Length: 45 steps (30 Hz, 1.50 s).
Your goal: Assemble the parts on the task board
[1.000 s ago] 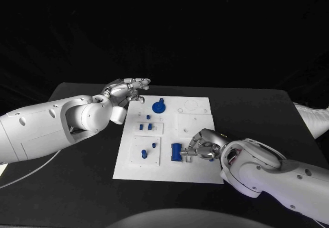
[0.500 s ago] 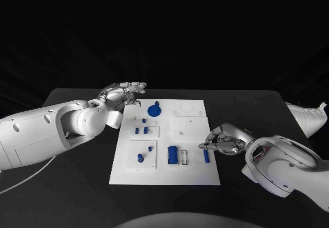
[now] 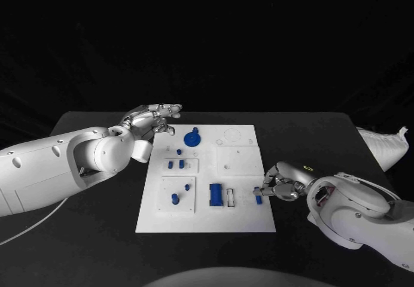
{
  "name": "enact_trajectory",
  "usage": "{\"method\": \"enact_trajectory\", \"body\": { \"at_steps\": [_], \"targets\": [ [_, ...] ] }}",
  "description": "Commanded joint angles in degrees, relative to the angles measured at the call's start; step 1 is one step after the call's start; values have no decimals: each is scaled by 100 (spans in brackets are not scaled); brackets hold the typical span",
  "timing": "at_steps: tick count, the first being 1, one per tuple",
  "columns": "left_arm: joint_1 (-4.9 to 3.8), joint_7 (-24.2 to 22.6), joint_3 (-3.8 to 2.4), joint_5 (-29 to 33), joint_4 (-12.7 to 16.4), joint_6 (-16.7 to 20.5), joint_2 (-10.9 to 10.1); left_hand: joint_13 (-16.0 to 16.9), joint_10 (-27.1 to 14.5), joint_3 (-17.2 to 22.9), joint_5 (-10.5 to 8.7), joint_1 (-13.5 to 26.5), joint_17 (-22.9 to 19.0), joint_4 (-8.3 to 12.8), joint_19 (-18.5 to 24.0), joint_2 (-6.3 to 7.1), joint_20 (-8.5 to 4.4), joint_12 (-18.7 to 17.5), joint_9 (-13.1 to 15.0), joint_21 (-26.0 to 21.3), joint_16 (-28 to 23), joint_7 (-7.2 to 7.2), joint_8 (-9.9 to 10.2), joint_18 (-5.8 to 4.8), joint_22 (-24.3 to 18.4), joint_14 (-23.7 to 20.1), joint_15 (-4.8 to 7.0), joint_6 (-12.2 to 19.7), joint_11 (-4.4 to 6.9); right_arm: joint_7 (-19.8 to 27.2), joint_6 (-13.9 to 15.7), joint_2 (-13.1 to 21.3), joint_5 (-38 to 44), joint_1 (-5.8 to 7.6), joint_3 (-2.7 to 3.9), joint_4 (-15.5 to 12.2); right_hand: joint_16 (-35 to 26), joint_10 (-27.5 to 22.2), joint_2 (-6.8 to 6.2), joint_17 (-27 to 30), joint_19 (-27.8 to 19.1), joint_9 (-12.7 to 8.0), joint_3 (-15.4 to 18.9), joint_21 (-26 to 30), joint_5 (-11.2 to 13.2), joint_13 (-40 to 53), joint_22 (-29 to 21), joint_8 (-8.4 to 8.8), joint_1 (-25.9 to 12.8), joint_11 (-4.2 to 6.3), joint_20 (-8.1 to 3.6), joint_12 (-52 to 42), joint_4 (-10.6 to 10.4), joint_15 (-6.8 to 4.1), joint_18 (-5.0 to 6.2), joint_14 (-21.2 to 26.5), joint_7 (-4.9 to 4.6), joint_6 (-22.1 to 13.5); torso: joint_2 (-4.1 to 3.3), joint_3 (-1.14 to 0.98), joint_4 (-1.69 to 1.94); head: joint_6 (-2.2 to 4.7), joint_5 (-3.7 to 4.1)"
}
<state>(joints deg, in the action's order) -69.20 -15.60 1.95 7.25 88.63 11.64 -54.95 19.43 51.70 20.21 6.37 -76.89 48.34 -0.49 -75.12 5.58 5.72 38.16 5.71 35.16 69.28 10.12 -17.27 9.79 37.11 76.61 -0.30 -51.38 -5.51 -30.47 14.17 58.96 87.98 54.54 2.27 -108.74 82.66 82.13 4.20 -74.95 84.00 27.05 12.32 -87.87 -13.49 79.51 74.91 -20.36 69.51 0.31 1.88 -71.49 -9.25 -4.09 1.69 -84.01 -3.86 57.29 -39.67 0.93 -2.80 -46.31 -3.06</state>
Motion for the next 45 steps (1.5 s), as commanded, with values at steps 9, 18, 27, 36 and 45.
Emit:
{"method": "enact_trajectory", "body": {
  "at_steps": [9, 18, 27, 36, 45],
  "targets": [
    [7, -23, -1, -22, 0, -133, 0, -5, -37, 36, 21, -23, -5, 1, 15, -16, 25, 25, 10, -25, 3, 2, -22, 59, -6, -10, -16, 36, 9, -303, -382, -223, 649, -112, -6, 187, -45, -39, 11, -234, 495, 26, -51, 36, -24, -218, 1143, 127, 140, -9, -2, 54, 13, -13, -84, -359, -44, -130, 3, 14, 8, -34, -16],
    [8, -16, 0, -22, 4, -134, -10, -5, -37, 36, 21, -23, -5, 1, 15, -16, 25, 25, 10, -25, 3, 2, -22, 59, -6, -10, -16, 36, 9, -312, -547, -313, 834, -148, -11, 232, -47, -43, 23, -245, 492, 41, -234, 44, 292, -202, 1135, 213, 492, -17, 11, 49, 221, -4, -82, -362, -53, -112, 4, 13, 7, -54, -19],
    [8, -12, 0, -22, 8, -135, -19, -9, -38, 46, 20, -27, -5, 5, 16, -19, 25, 35, 12, -25, 5, 1, -36, 60, -4, -10, -16, 40, 9, -331, -686, -415, 1381, -161, -18, 274, -46, -64, 9, -263, 491, 32, -618, 47, 521, -193, 1134, 303, 1088, 10, -8, 57, 645, -29, -81, -363, -33, -71, 3, 9, 12, -60, -20],
    [8, -7, 0, -22, 15, -131, -33, -10, -39, 49, 20, -28, -5, 6, 17, -20, 25, 39, 12, -25, 6, 1, -40, 60, -4, -10, -15, 41, 10, -347, -867, -525, 1770, -199, -33, 337, -27, -96, 31, -310, 495, -94, -1082, 39, 629, -203, 1150, 510, 1354, -30, 8, 94, 980, 2, -85, -369, -86, -31, 3, 14, 14, -73, -22],
    [8, -6, 0, -22, 27, -130, -42, -10, -39, 49, 20, -28, -5, 6, 17, -20, 25, 39, 12, -25, 6, 1, -40, 60, -4, -10, -15, 41, 10, -332, -922, -556, 1709, -220, -39, 336, -21, -97, 110, -337, 500, -363, -1663, 26, 240, -187, 1171, 777, 1289, -65, 43, 86, 1160, 39, -89, -372, -145, 42, 5, 12, 11, -83, -24]
  ]
}}
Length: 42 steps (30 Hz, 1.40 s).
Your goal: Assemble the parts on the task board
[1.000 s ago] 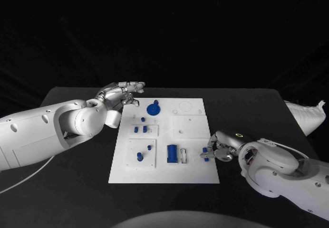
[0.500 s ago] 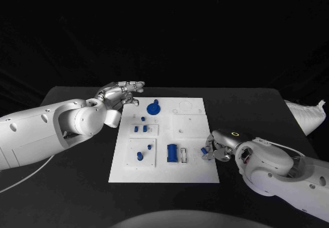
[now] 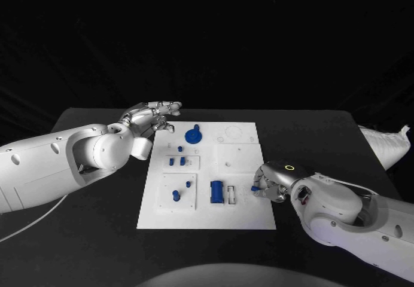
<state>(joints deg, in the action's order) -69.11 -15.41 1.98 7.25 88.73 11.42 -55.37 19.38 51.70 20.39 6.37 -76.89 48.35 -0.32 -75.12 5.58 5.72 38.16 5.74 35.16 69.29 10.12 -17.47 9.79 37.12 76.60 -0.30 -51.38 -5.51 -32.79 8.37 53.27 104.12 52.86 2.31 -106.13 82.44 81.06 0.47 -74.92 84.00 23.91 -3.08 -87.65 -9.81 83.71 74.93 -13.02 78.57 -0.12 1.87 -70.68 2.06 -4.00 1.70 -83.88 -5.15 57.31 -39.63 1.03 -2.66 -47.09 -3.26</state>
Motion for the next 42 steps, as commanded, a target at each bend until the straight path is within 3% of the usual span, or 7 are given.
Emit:
{"method": "enact_trajectory", "body": {
  "at_steps": [1, 10, 13, 17, 26, 35, 42],
  "targets": [
    [-1, -25, -3, -21, 18, -108, 0, -5, -39, 31, 20, -28, -6, -12, 17, -20, 25, 39, 10, -25, 6, 1, -20, 60, -5, -10, -15, 41, 10, -97, -345, 13, 69, -53, -43, 74, 2, 13, 493, -343, 501, -74, -201, 2, -185, -605, 1172, 67, 368, -24, 46, 3, 47, 30, -91, -385, -13, 63, 1, 2, -3, -10, -5],
    [-2, -25, -3, -23, 28, -103, -9, -5, -39, 31, 20, -28, -6, -12, 17, -20, 25, 39, 10, -25, 6, 1, -20, 60, -5, -10, -15, 41, 10, -88, -138, 18, -190, -58, -44, 68, 20, 135, 473, -389, 514, -268, -1177, -27, -305, -488, 1215, 240, -31, 3, 43, -172, 127, 21, -100, -393, 17, 365, 0, -1, 1, -29, -27],
    [-2, -24, -3, -29, 28, -104, -10, -9, -42, 39, 21, -27, -12, -12, 18, -25, 26, 46, 10, -25, 4, 2, -29, 60, -3, -12, -16, 47, 10, -89, 100, 17, -286, -58, -44, 56, 32, 195, 303, -414, 521, -335, -1594, -45, -253, -415, 1240, 307, -312, 21, 36, -267, 124, 6, -106, -399, 53, 471, 5, 0, 2, -32, -41],
    [-2, -21, -3, -33, 29, -110, -7, -9, -42, 39, 21, -27, -12, -12, 18, -25, 26, 46, 10, -25, 4, 2, -29, 60, -3, -13, -16, 47, 10, -90, 565, 9, -484, -59, -43, 20, 46, 233, 145, -442, 528, -368, -1832, -59, -115, -374, 1260, 338, -597, 40, 24, -310, 40, -14, -110, -406, 72, 568, 0, 0, 7, -30, -53],
    [-2, -12, -3, -40, 31, -121, 4, -11, -44, 47, 22, -34, -15, -7, 19, -28, 25, 51, 11, -25, 3, 1, -35, 60, -3, -14, -15, 51, 11, 27, 1538, -17, -1142, -55, -33, -124, 76, 272, -37, -491, 540, -394, -1876, -86, 14, -338, 1299, 362, -922, 60, -2, -343, -144, -35, -119, -418, 109, 661, 1, 7, 5, -47, -79],
    [-2, -5, -3, -56, 43, -119, 7, -11, -44, 47, 22, -34, -15, -7, 19, -28, 25, 51, 11, -25, 3, 1, -35, 60, -3, -14, -15, 51, 11, 44, 1700, -87, -1722, -44, -23, -202, 93, 303, -136, -518, 550, -421, -1776, -110, -25, -308, 1333, 389, -1178, 73, -16, -374, -362, -47, -127, -424, 125, 723, 0, 8, 0, -87, -122],
    [-2, -1, -3, -58, 56, -118, 14, -11, -44, 47, 22, -34, -15, -7, 19, -28, 25, 51, 11, -25, 3, 1, -35, 60, -3, -14, -15, 51, 11, -74, 1609, -212, -2269, -37, -22, -156, 100, 313, -175, -530, 556, -437, -1717, -124, -82, -297, 1351, 405, -1274, 79, -22, -380, -461, -53, -132, -427, 133, 750, 7, 7, -4, -104, -122]
  ]
}}
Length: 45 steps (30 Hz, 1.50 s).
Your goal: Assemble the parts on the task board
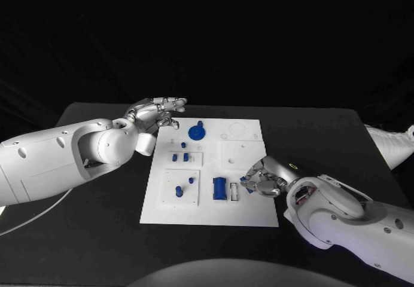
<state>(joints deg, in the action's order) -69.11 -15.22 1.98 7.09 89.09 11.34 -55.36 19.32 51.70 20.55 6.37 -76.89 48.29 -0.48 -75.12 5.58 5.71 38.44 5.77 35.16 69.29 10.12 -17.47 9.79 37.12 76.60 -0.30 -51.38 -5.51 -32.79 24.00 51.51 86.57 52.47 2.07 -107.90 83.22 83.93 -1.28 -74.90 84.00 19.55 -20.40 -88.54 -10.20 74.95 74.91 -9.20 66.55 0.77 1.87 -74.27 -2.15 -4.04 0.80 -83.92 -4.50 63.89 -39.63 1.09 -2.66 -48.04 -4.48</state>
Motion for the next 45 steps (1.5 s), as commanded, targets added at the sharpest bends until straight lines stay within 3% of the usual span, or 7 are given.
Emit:
{"method": "enact_trajectory", "body": {
  "at_steps": [1, 15, 20, 24, 37, 45],
  "targets": [
    [-3, -19, -3, -42, 23, -110, 13, -5, -44, 31, 22, -34, -9, 10, 19, -28, 26, 23, 8, -25, 3, 1, -36, 60, -3, -14, -15, 51, 11, -99, 14, -54, -583, 3, 2, 34, 23, 28, -5, -534, 557, -3, 22, -38, -54, 582, 1358, 24, -80, -10, -23, -23, -48, -49, -43, -423, 68, 96, 5, -1, -3, -14, -4],
    [-3, -3, -3, -56, 49, -124, 20, -5, -44, 31, 22, -34, -9, 10, 19, -28, 26, 23, 8, -25, 3, 1, -36, 60, -3, -14, -15, 51, 11, -257, -73, -291, -1051, 6, 0, 231, 15, 39, 13, -524, 562, -14, 75, -51, -228, 585, 1377, 28, -154, 7, -35, -12, -142, -63, -47, -421, 89, 155, -2, -5, -2, -24, 8],
    [-3, 3, -3, -58, 47, -132, 24, -5, -44, 31, 22, -34, -9, 10, 19, -28, 26, 23, 8, -25, 3, 1, -36, 60, -3, -14, -15, 51, 11, -263, -68, -366, -1105, 6, 0, 254, 13, 42, 12, -522, 563, -17, 83, -52, -271, 587, 1379, 33, -159, 9, -38, -12, -148, -66, -48, -420, 90, 157, -7, -15, 2, -37, -2],
    [-3, 7, -3, -59, 47, -137, 26, -5, -44, 31, 22, -34, -9, 10, 19, -28, 26, 23, 8, -25, 3, 1, -36, 60, -3, -14, -15, 51, 11, -264, -84, -399, -1127, 6, -1, 258, 12, 42, 12, -522, 563, -19, 86, -53, -295, 588, 1381, 36, -162, 10, -39, -12, -152, -67, -48, -420, 91, 158, -1, -9, -1, -46, -3],
    [-4, 23, -3, -82, 66, -143, 17, -13, -55, 39, 20, -37, -39, 19, 21, -18, 26, 31, 9, -26, -11, 4, -48, 60, -2, -26, -16, 65, 8, -307, -468, -445, -1151, 6, -2, 321, -5, 35, 16, -500, 560, -31, 142, -46, -371, 577, 1371, 53, -260, 4, -41, 21, -231, -65, -46, -415, 83, 166, 0, -9, -3, -70, -22],
    [-4, 28, -3, -84, 74, -141, 7, -13, -55, 39, 20, -37, -39, 19, 21, -18, 26, 31, 9, -26, -11, 4, -48, 60, -2, -26, -16, 65, 8, -315, -552, -451, -1117, 6, -3, 345, -10, 23, 27, -495, 563, -12, 201, -54, -381, 551, 1382, 7, -352, 23, -45, 77, -299, -75, -49, -414, 116, 264, -5, -11, -3, -75, -29]
  ]
}}
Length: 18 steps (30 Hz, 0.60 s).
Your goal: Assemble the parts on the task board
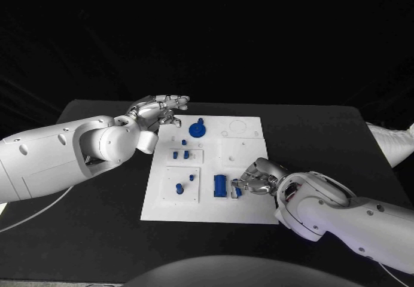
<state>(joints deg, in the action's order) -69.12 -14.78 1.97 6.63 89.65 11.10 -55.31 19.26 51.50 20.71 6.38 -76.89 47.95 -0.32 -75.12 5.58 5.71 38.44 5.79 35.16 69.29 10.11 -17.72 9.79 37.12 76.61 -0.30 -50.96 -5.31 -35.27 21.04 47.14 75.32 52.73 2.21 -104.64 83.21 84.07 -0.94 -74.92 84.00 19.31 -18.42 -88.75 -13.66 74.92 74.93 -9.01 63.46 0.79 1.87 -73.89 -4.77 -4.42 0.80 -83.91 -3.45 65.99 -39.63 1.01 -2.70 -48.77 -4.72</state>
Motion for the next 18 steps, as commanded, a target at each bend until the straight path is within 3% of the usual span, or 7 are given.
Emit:
{"method": "enact_trajectory", "body": {
  "at_steps": [1, 18],
  "targets": [
    [-3, -16, -3, -37, 20, -116, 1, -6, -34, 23, 20, -37, -5, 2, 21, -18, 26, 31, 6, -26, -11, 4, -23, 60, -2, -26, -16, 24, -12, -66, -258, -18, 13, -20, -17, 20, -8, 8, -9, -495, 564, 14, 11, -35, -33, 553, 1382, -18, -53, 25, -47, 41, -44, -39, -50, -416, 14, 62, -4, -3, 1, -3, -5],
    [-4, -14, -3, -39, 21, -109, -9, -11, -40, 26, 19, -35, -33, 4, 25, -14, 27, 34, 6, -28, -25, 6, -30, 60, -2, -39, -17, 31, -15, -43, -306, -41, 35, -20, -17, -9, 17, 61, -6, -535, 571, 55, 70, -52, -19, 628, 1406, -109, -100, 70, -72, -77, -78, -72, -55, -424, 70, 179, -2, -3, -1, -26, -28]
  ]
}}
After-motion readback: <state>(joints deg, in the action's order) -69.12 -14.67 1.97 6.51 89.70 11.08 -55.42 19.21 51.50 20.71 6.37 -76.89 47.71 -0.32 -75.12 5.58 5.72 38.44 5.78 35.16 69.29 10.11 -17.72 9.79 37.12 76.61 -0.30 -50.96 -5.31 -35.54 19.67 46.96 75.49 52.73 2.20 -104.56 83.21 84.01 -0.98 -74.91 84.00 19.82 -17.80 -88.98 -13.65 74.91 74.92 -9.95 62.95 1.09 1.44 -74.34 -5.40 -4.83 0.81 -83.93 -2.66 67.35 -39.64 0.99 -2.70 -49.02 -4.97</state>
